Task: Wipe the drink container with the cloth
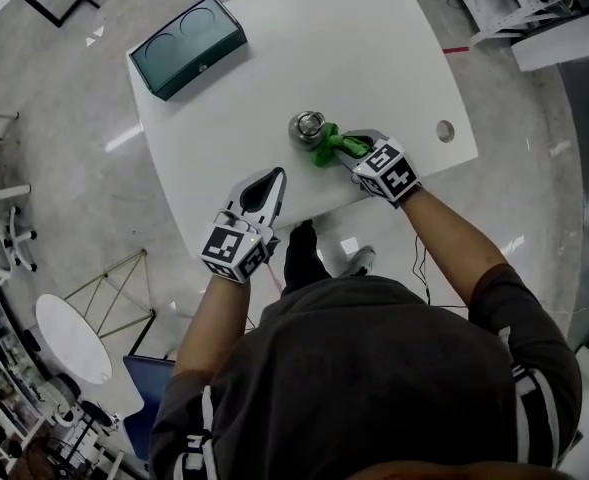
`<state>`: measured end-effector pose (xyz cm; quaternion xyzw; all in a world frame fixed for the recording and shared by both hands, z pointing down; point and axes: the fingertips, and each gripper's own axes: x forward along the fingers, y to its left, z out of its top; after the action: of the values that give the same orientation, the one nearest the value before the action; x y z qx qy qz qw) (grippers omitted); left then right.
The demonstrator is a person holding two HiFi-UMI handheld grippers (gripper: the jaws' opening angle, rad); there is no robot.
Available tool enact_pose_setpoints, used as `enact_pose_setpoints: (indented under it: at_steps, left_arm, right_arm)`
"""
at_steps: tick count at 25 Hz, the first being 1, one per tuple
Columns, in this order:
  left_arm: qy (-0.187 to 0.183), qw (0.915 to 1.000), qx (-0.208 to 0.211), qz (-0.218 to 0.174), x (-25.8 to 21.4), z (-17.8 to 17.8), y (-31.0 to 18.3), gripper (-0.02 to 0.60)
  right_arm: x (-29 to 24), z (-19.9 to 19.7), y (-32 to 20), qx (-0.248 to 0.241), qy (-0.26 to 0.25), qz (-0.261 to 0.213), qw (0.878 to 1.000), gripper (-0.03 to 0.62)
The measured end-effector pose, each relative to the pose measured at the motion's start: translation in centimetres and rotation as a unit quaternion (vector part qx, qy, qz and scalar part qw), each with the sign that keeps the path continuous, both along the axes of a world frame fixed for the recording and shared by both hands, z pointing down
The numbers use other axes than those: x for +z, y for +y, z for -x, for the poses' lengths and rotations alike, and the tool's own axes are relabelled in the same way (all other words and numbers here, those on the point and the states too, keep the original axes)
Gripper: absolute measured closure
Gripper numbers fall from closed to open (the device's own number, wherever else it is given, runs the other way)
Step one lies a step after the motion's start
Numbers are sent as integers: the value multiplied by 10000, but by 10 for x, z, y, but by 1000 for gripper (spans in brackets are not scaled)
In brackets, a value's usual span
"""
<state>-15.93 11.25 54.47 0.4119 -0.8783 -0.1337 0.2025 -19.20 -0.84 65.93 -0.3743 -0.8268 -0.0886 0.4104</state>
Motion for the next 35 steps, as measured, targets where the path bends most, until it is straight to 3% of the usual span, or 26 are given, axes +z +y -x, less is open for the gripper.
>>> enact_pose_setpoints:
  at_steps: [6, 16, 35]
  left_arm:
    - [-56, 10000, -1, -18, -4, -3, 1, 577]
    - [-173, 9998, -43, -81, -20, -6, -3, 577]
    - [189, 9997, -111, 45, 8, 5, 9, 577]
  right_arm:
    - [-15, -9, 1, 24, 17, 123, 9999, 516]
    - [-90, -36, 27, -110, -78, 921, 9957, 516]
    - [5, -10, 28, 110, 809, 812, 9933, 514]
